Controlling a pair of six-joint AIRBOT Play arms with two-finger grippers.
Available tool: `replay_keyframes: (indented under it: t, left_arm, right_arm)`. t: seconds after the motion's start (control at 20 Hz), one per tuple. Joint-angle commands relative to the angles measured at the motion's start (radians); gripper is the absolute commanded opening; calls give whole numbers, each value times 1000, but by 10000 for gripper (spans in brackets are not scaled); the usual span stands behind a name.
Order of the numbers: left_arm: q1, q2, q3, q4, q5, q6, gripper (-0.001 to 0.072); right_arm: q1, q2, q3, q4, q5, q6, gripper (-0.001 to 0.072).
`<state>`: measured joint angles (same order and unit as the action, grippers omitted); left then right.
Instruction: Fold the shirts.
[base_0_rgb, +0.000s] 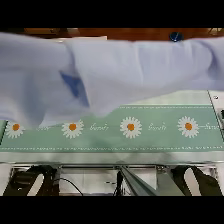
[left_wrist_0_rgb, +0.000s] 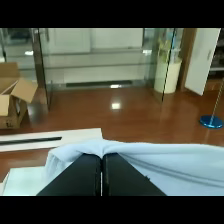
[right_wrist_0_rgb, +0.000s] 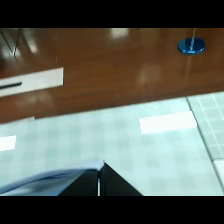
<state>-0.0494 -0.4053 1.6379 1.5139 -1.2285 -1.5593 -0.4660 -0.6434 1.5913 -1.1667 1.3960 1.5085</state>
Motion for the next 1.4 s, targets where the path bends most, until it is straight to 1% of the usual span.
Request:
replay_keyframes:
  t: [0.0, 0.1, 0.15, 0.25, 0.35, 0.4, 0.45, 0.5, 0.6, 0.65, 0.7, 0.75, 0.85, 0.95, 1.05, 1.1, 1.25, 1.35]
  left_arm:
    - [1, 43, 0, -21, -121, -10, 21]
    - [1, 24, -14, -21, -328, -33, 21]
    - [1, 13, -28, -22, -429, -32, 21]
    - [1, -10, -71, -22, -603, -32, 21]
    - [1, -14, -134, -42, -613, -32, 21]
    - [1, -18, -180, -43, -612, -32, 21]
    - [1, -26, -240, -46, -610, -32, 21]
    - [1, -34, -309, -50, -592, -32, 21]
    - [1, -48, -484, -71, -485, -28, 22]
    - [1, -59, -578, -90, -390, -23, 22]
    - [1, -74, -661, -117, -283, -19, 23]
    - [1, -97, -737, -166, -161, 3, 23]
    - [1, -161, -834, -267, 48, 74, 23]
    - [1, -249, -872, -289, 220, 85, 23]
    - [1, -359, -877, -290, 309, 85, 23]
    - [0, -418, -876, -301, 326, 86, 24]
    - [-1, -572, -876, -322, 332, 86, 24]
    - [-1, -652, -876, -333, 341, 86, 24]
  right_arm:
    - [0, 26, 1, -16, 235, -2, 20]
    - [3, 2, 1, -68, 414, -16, 20]
    - [31, -5, 1, -76, 459, -11, 20]
    - [119, -6, -11, -120, 460, -3, 20]
    - [200, -8, -69, -263, 459, 19, 20]
    - [241, -13, -133, -326, 459, 26, 20]
    - [279, -28, -216, -344, 459, 26, 20]
    - [304, -52, -300, -353, 457, 23, 20]
    - [334, -132, -475, -362, 413, -4, 20]
    - [335, -189, -541, -357, 364, -21, 20]
    - [335, -251, -572, -357, 322, -31, 20]
    - [335, -325, -574, -353, 296, -41, 20]
    - [335, -451, -551, -319, 254, -77, 20]
    - [335, -541, -532, -283, 169, -80, 20]
    - [334, -600, -532, -233, 57, -80, 20]
    - [334, -623, -532, -214, -6, -79, 20]
    - [334, -648, -532, -190, -195, -74, 21]
    - [334, -648, -532, -186, -337, -50, 21]
